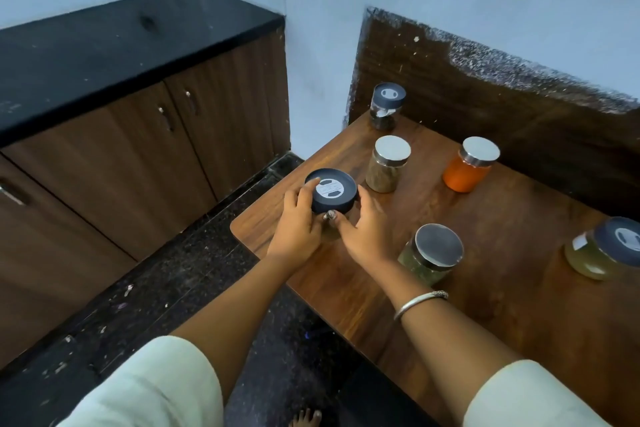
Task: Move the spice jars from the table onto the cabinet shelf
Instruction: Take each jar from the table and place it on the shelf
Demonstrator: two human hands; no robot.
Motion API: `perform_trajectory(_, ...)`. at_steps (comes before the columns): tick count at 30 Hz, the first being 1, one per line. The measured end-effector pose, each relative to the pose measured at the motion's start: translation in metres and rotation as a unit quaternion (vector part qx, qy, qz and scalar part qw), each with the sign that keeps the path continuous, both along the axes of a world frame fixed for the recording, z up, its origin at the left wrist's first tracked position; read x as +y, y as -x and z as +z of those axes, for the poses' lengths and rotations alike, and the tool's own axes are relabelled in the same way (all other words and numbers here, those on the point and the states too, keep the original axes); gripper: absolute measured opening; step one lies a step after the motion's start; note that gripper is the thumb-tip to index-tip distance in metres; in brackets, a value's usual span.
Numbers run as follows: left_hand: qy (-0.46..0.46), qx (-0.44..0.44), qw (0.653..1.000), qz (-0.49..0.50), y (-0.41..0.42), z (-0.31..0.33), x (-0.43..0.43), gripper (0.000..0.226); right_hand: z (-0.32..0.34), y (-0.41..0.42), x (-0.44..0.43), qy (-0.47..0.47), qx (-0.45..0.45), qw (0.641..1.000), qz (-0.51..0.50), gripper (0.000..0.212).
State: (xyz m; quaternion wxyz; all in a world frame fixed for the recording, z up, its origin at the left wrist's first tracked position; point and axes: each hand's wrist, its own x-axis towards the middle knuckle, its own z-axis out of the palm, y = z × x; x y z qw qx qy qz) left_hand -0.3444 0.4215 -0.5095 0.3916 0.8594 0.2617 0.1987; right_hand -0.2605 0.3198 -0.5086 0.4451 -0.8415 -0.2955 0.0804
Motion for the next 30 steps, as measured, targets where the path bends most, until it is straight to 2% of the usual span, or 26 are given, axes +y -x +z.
perform_trajectory(4, 0.072, -0.102, 0.992, -0.023, 0.006, 0.033, -0.022, 0.046, 0.029, 0.006, -0.026, -0.084, 0.019, 0.996, -0.002, 0.066)
perform_trajectory(6, 0.137, -0.145, 0.979, -0.034, 0.009, 0.047, -0.031, 0.035, 0.045, 0.008, -0.041, -0.114, 0.023, 0.993, 0.018, 0.066)
perform_trajectory(8, 0.247, -0.187, 0.949, -0.065, 0.014, 0.063, -0.041, 0.026, 0.061, 0.01, -0.057, -0.122, 0.047, 0.99, 0.058, 0.072)
perform_trajectory(10, 0.309, -0.215, 0.922, -0.096, 0.019, 0.076, -0.05, 0.025, 0.071, 0.011, -0.073, -0.133, 0.097, 0.98, 0.11, 0.084)
perform_trajectory(12, 0.32, -0.211, 0.916, -0.117, 0.021, 0.086, -0.058, 0.028, 0.075, 0.013, -0.088, -0.148, 0.143, 0.97, 0.127, 0.096)
perform_trajectory(15, 0.301, -0.183, 0.931, -0.095, 0.021, 0.098, -0.076, 0.029, 0.083, 0.022, -0.106, -0.149, 0.141, 0.976, 0.076, 0.102)
perform_trajectory(18, 0.226, -0.174, 0.959, -0.013, 0.025, 0.103, -0.096, 0.047, 0.091, 0.029, -0.117, -0.139, 0.087, 0.986, -0.022, 0.109)
perform_trajectory(21, 0.245, -0.187, 0.95, -0.056, 0.029, 0.111, -0.119, 0.067, 0.104, 0.035, -0.123, -0.077, 0.021, 0.993, -0.089, 0.117)
perform_trajectory(24, 0.237, -0.152, 0.955, -0.094, 0.026, 0.118, -0.134, 0.102, 0.111, 0.04, -0.132, -0.037, -0.066, 0.993, -0.087, 0.106)
perform_trajectory(26, 0.26, -0.164, 0.946, -0.1, 0.023, 0.124, -0.136, 0.114, 0.116, 0.042, -0.141, -0.042, -0.092, 0.993, -0.059, 0.104)
perform_trajectory(28, 0.275, -0.182, 0.937, -0.113, 0.023, 0.128, -0.135, 0.105, 0.123, 0.042, -0.15, -0.061, -0.082, 0.994, -0.025, 0.104)
perform_trajectory(30, 0.308, -0.197, 0.921, -0.135, 0.024, 0.132, -0.134, 0.085, 0.128, 0.04, -0.159, -0.103, -0.043, 0.994, 0.004, 0.1)
